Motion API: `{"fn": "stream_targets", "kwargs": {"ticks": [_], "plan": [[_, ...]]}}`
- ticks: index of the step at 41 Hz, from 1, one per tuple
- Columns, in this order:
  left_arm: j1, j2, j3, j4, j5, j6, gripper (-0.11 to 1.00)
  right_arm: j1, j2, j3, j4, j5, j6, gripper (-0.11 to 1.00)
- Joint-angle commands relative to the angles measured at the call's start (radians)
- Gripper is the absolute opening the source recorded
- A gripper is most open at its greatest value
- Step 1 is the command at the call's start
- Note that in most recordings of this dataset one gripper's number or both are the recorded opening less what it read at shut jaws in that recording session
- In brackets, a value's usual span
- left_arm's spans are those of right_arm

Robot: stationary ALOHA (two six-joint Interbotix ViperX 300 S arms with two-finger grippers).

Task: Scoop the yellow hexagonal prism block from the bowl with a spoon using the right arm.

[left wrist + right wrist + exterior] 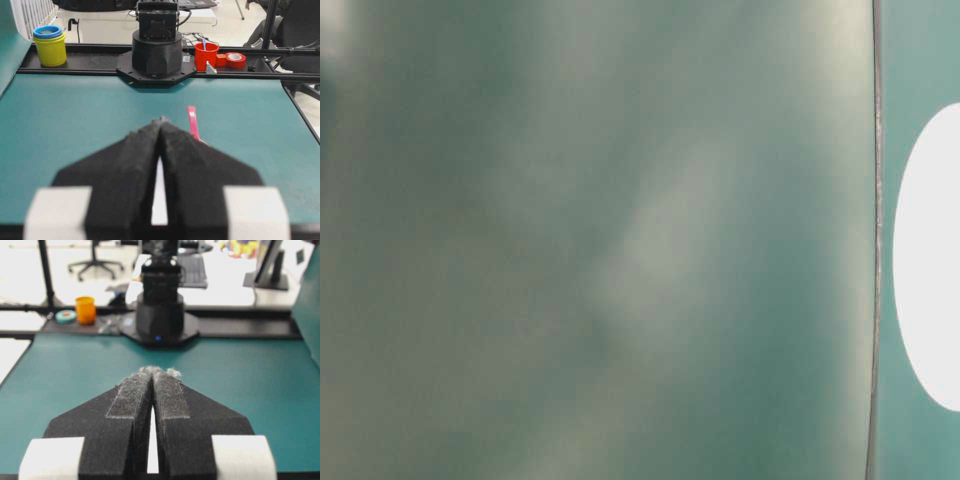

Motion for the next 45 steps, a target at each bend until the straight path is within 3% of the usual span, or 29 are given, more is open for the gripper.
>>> {"fn": "stream_targets", "kwargs": {"ticks": [1, 17, 21, 31, 38, 45], "plan": [[0.0, 0.008, -0.031, 0.012, 0.011, 0.005, -0.01, 0.0, 0.011, -0.015, 0.005, 0.0, 0.005, -0.02], [0.0, 0.017, -0.037, 0.012, 0.006, 0.006, -0.01, 0.0, 0.023, -0.018, 0.003, 0.0, 0.011, 0.0], [0.0, 0.02, -0.038, 0.012, 0.008, 0.006, -0.01, 0.0, 0.023, -0.02, 0.003, 0.005, 0.011, 0.11], [0.0, 0.041, -0.034, 0.012, 0.025, 0.008, -0.01, 0.0, 0.064, -0.008, 0.002, 0.031, 0.005, 0.52], [-0.002, 0.057, -0.034, 0.012, 0.026, 0.008, -0.01, 0.005, 0.147, 0.012, 0.008, -0.003, 0.018, 0.59], [-0.002, 0.054, -0.034, 0.012, 0.028, 0.008, -0.01, 0.031, 0.279, 0.063, 0.017, -0.184, 0.057, 0.59]]}}
